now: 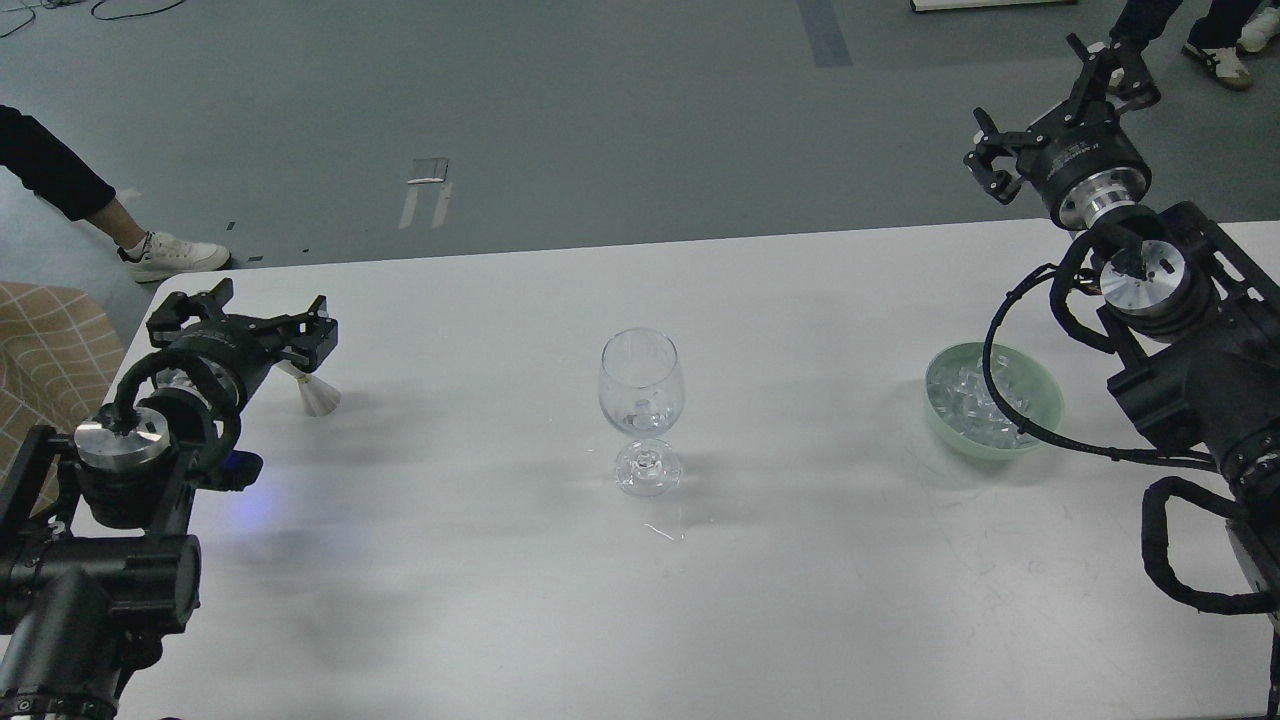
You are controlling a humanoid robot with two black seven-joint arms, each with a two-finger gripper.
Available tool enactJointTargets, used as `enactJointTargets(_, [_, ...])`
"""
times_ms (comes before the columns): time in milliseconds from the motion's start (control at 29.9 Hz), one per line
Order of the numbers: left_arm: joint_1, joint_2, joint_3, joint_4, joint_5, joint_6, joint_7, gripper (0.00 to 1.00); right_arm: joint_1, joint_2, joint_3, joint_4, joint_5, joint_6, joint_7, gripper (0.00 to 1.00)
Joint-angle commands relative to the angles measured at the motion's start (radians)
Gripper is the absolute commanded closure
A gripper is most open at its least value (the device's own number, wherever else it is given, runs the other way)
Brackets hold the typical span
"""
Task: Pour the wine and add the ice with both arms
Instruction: 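Open the left gripper and lift it up away from the jigger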
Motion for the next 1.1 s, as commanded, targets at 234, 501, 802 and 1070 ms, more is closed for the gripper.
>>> enactJointTargets(234, [0.015, 0.154, 0.075, -0.096, 0.05, -0.287, -0.017, 0.03, -0.001, -0.001, 0.001, 0.001, 0.002, 0.003, 0.0, 0.0])
enactJointTargets(501, [0.004, 0.19, 0.091, -0.094, 0.319, -0.408, -0.189, 0.02, -0.003, -0.009, 0.001, 0.008, 0.002, 0.006, 0.0, 0.0])
enactJointTargets(802, [-0.069, 0.225, 0.118, -0.056, 0.443, -0.379, -0.175, 0.02, -0.026, -0.038, 0.0, 0.06, 0.003, 0.012, 0.001, 0.0])
enactJointTargets(1070, [-0.247, 0.218, 0.255, 0.065, 0.454, -0.351, -0.183, 0.02, -0.029, -0.047, 0.001, 0.063, 0.005, 0.013, 0.005, 0.0])
